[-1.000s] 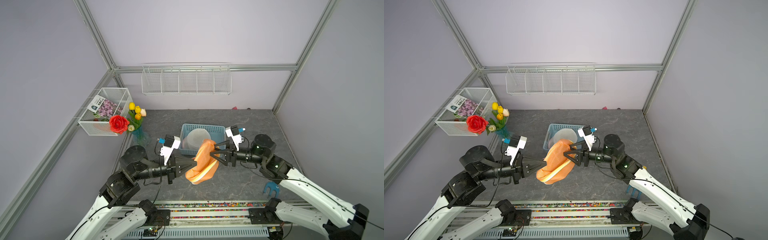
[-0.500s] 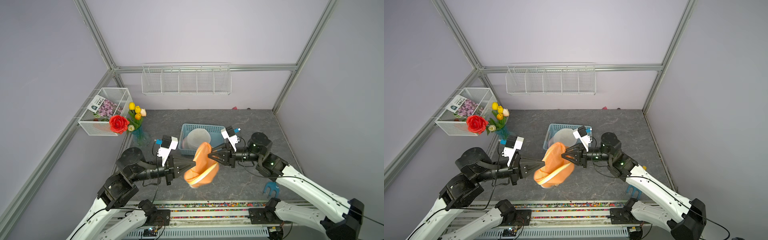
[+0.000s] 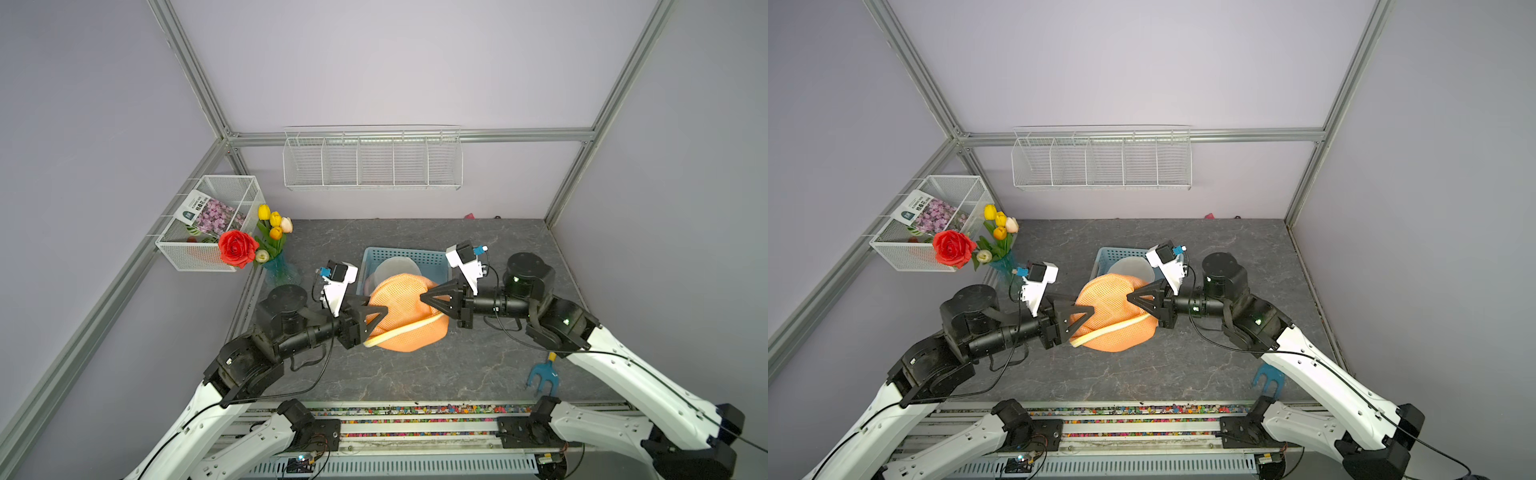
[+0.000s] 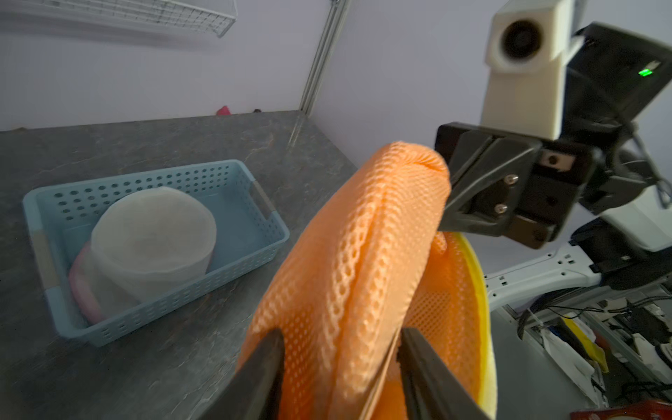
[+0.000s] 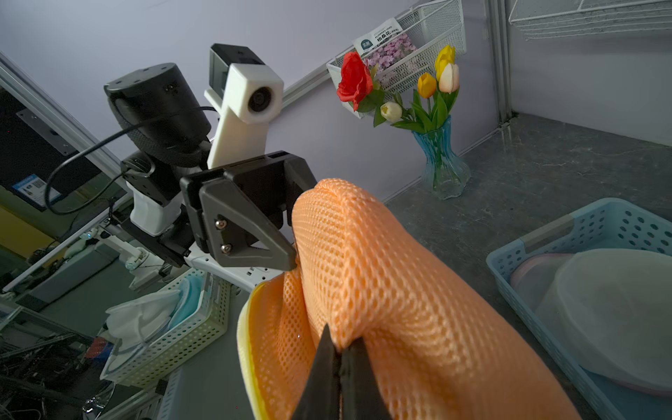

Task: Turn the laundry bag inside out
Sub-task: Turn over the laundry bag.

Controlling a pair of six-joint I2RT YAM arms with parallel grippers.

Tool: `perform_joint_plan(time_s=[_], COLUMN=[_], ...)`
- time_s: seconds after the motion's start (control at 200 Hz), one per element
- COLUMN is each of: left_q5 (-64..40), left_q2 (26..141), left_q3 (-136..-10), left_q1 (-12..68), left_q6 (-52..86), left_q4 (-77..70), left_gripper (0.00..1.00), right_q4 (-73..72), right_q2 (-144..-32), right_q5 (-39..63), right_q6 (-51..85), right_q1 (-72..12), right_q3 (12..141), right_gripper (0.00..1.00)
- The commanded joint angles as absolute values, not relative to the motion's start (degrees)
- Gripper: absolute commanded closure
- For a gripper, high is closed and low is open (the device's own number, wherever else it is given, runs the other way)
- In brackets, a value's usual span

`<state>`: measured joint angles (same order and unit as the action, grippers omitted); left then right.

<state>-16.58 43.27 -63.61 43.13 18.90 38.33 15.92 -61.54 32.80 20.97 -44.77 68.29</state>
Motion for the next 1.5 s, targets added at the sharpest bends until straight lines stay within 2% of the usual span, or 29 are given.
perform_joint_plan(time_s=[0.0,0.245,0.415,0.78,0.85,0.89,1.015,1.07,1.12,1.135,1.19,1.27,1.375,1.495], left_q5=[-13.3,-10.4,-19.9,-27.0,-28.4,-29.0,-28.4,-27.5,-25.7,-25.2,-23.2,-20.3,-19.8,-18.1], left_q2=[44.2,44.0,48.4,52.8,52.8,52.6,51.8,51.5,51.1,50.8,48.9,46.0,44.2,43.3], left_q3=[-66.4,-73.4,-73.0,-68.0,-67.2,-66.6,-64.7,-63.8,-63.0,-62.7,-61.3,-59.8,-59.6,-59.4], left_q1=[42.8,42.9,42.8,42.9,42.8,42.9,42.9,42.9,42.9,42.8,42.8,42.9,42.9,42.9], left_q6=[16.6,12.5,11.7,14.5,15.1,15.5,17.3,18.5,19.7,19.8,19.9,19.6,19.2,19.3], left_q4=[42.0,46.9,46.2,39.9,39.0,38.2,35.7,34.3,33.2,32.7,30.7,28.9,28.6,28.4], left_gripper=[0.36,0.29,0.27,0.26,0.32,0.39,0.76,1.0,1.0,1.0,1.0,1.0,1.0,1.0], right_q4=[27.8,38.5,38.8,39.0,37.4,36.2,32.2,31.1,29.6,28.9,26.5,22.7,17.7,14.1], right_q2=[-64.3,-67.9,-69.8,-72.4,-72.8,-72.8,-72.6,-72.4,-71.9,-71.7,-70.3,-67.9,-64.5,-63.0], right_q5=[30.1,24.7,28.1,27.0,25.9,25.5,24.7,23.0,20.1,19.2,16.2,10.4,3.7,1.4], right_q6=[14.2,6.7,4.6,3.8,4.8,5.5,8.0,9.0,11.0,11.8,14.7,19.6,26.5,33.1], right_q1=[-45.4,-47.4,-47.8,-50.5,-50.6,-50.6,-51.1,-51.6,-51.8,-51.8,-51.9,-52.3,-52.4,-52.4], right_q3=[70.2,76.6,77.8,82.5,82.5,82.3,80.9,80.0,78.5,77.9,75.6,71.8,66.4,62.6], right_gripper=[1.0,1.0,1.0,1.0,1.0,1.0,1.0,1.0,1.0,0.95,0.66,0.45,0.37,0.35])
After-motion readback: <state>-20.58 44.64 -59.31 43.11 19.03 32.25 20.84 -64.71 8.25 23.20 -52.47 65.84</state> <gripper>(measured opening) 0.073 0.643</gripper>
